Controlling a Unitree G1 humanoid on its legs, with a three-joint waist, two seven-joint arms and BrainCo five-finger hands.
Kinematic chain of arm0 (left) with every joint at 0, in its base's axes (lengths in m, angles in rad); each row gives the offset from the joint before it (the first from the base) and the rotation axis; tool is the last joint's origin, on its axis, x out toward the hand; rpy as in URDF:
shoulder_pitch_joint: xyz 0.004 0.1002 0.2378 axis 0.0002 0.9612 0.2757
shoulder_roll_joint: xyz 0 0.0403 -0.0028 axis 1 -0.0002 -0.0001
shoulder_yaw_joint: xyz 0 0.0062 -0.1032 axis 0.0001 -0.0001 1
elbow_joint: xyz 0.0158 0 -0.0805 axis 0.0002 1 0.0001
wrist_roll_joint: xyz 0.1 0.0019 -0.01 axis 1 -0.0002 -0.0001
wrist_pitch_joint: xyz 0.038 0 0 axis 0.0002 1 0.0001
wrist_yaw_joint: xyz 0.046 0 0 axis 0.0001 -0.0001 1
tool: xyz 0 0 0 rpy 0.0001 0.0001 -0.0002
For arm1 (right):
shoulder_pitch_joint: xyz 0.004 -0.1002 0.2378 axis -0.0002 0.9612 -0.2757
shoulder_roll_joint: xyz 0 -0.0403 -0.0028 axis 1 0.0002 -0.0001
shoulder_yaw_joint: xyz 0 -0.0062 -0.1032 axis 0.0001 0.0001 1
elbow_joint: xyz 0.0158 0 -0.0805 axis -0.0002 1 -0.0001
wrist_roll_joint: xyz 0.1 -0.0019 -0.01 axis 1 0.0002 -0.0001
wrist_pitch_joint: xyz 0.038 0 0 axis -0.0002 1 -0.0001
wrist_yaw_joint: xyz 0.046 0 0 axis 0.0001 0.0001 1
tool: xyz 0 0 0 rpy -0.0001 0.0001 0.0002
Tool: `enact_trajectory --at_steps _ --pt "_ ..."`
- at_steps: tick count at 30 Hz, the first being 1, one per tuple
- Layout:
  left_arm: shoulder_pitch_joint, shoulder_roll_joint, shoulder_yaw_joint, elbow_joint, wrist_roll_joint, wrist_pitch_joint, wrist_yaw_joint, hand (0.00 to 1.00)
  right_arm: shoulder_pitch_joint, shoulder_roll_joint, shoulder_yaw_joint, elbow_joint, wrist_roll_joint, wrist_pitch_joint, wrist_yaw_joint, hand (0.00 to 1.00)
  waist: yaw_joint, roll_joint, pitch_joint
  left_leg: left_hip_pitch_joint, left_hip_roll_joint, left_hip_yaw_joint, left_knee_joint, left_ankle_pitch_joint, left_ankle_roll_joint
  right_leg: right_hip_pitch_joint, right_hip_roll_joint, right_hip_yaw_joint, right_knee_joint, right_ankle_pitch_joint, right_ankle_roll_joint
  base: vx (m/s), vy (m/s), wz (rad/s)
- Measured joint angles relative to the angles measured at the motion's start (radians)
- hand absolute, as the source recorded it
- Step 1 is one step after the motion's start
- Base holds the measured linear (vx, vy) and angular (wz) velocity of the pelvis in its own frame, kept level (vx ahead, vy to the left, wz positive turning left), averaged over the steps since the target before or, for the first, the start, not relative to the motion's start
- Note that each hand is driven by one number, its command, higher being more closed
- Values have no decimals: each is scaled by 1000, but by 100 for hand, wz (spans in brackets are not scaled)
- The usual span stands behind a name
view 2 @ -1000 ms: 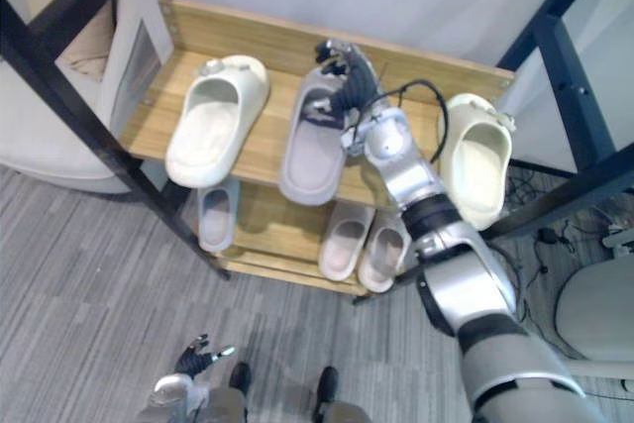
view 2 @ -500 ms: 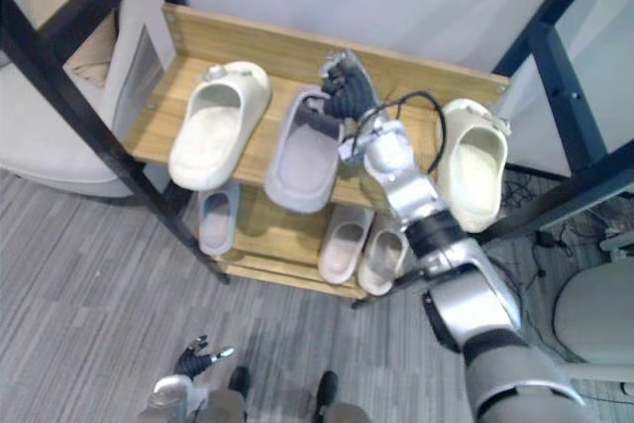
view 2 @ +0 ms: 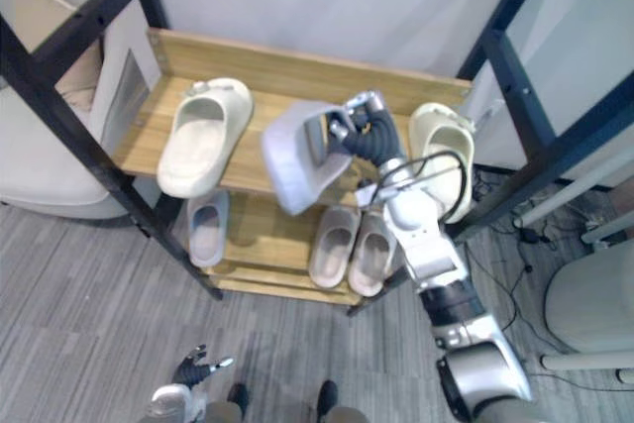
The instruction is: Organize the slippers on the shoe rack
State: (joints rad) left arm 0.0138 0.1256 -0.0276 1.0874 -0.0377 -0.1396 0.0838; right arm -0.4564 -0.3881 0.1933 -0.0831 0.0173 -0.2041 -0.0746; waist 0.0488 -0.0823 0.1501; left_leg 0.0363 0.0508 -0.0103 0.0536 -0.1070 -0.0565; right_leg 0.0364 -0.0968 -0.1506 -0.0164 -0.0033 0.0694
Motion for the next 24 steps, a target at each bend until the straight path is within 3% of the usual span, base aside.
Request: enact_trajectory --at_steps 5,13,17,18,20,24 --pt "6 -3 2 13 0 0 0 0 138 43 5 -110 58 -28 56 100 -4 16 -20 9 0 -4 -4 11 0 0 -1 0 20 -3 0 -60 -4 2" --pt "7 -3 2 27 9 0 0 0 286 29 71 -184 70 -50 132 100 -13 19 -28 34 0 -4 -36 36 -1 -3 -5 4 47 -8 0 -55 -5 0" --pt "-5 0 -2 32 9 -1 0 0 312 -12 152 -184 69 -56 154 100 -16 18 -15 -28 -20 -15 29 23 3 -102 -38 4 223 -89 2 -88 3 12" --pt "-18 2 -2 32 6 -2 0 0 308 -24 165 -183 69 -59 154 100 -16 15 1 -66 -35 -23 79 11 4 -152 -59 3 299 -118 4 -85 -8 31" --pt "-79 2 -6 32 -7 -3 2 0 268 -54 185 -174 64 -59 152 100 -16 23 89 -188 -62 -32 238 -32 3 -259 -98 0 453 -170 0 -186 -30 34" --pt "-149 13 -7 31 -41 -9 16 0 189 -82 223 -164 60 -59 141 100 -17 43 172 -355 -60 -52 435 -110 -6 -390 -103 -4 583 -225 -2 -296 -14 14"
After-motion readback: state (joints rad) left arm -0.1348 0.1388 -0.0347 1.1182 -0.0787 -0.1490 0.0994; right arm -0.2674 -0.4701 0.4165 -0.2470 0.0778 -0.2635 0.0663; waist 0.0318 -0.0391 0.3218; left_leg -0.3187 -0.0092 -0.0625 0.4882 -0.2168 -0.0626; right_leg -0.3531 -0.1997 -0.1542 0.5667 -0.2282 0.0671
